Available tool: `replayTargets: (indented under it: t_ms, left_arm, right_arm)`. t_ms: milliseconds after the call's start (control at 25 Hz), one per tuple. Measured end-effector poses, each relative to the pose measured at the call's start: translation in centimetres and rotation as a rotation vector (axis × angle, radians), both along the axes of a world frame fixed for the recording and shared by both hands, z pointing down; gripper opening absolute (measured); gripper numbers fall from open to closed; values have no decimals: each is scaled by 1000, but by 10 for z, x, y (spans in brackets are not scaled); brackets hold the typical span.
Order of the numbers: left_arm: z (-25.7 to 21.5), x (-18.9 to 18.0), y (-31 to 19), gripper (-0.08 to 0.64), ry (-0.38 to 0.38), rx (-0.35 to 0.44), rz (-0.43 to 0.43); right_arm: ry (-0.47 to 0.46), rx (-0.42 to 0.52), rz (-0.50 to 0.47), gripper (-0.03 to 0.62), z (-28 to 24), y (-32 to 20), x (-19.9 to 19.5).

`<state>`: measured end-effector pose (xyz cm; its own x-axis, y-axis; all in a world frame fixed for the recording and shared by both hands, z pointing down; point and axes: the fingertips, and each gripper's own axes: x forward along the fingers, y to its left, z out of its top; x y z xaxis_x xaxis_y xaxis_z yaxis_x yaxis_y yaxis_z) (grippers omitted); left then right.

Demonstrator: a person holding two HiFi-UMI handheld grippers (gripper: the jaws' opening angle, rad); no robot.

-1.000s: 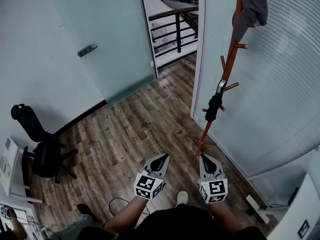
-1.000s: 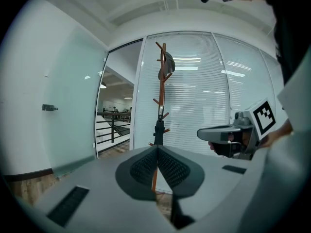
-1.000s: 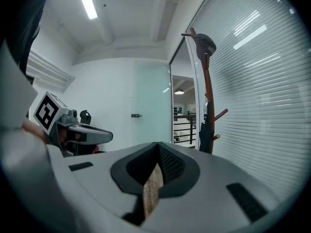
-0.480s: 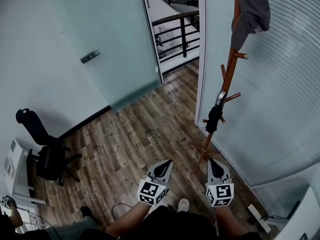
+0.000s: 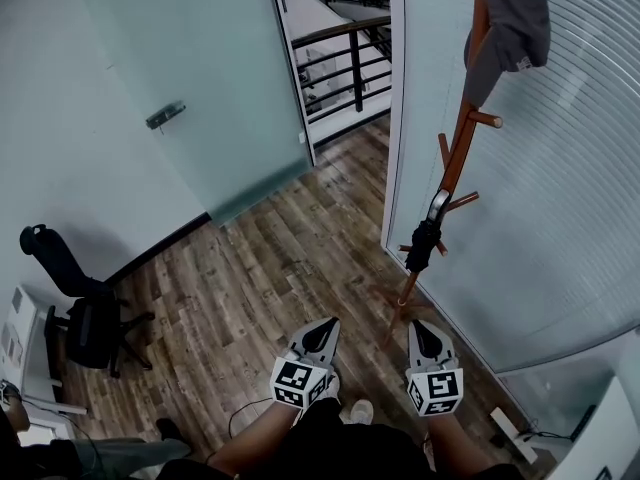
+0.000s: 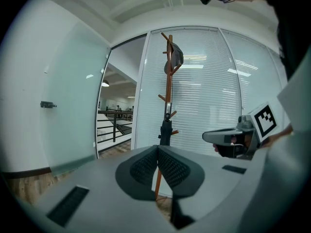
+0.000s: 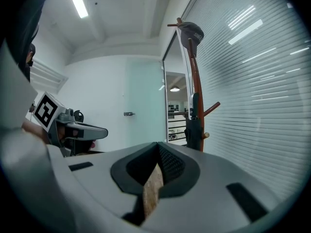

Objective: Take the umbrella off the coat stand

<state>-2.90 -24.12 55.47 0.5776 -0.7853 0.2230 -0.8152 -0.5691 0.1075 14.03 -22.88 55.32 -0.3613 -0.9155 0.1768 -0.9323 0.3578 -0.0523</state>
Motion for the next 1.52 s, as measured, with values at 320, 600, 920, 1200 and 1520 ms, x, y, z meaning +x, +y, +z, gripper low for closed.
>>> replayTargets:
  t_ms: [320, 600, 920, 1200, 1520]
  left_arm:
    - [0, 8, -43, 12, 16, -16, 71]
    - [-5, 29, -76, 12, 27, -9, 184]
    - [-7, 61, -109, 12, 37, 11, 337]
    - [-5, 94, -120, 12, 66, 0, 504]
    - [10, 127, -135, 12, 41, -16, 544]
  right_arm:
    - [-1, 2, 45, 6, -8, -38, -5]
    - [15, 21, 109, 6, -23, -60, -8]
    - [60, 17, 231, 6, -24, -71, -1]
    - [71, 3, 348, 6, -18, -64, 10]
    - [13, 16, 386, 6, -7, -62, 22]
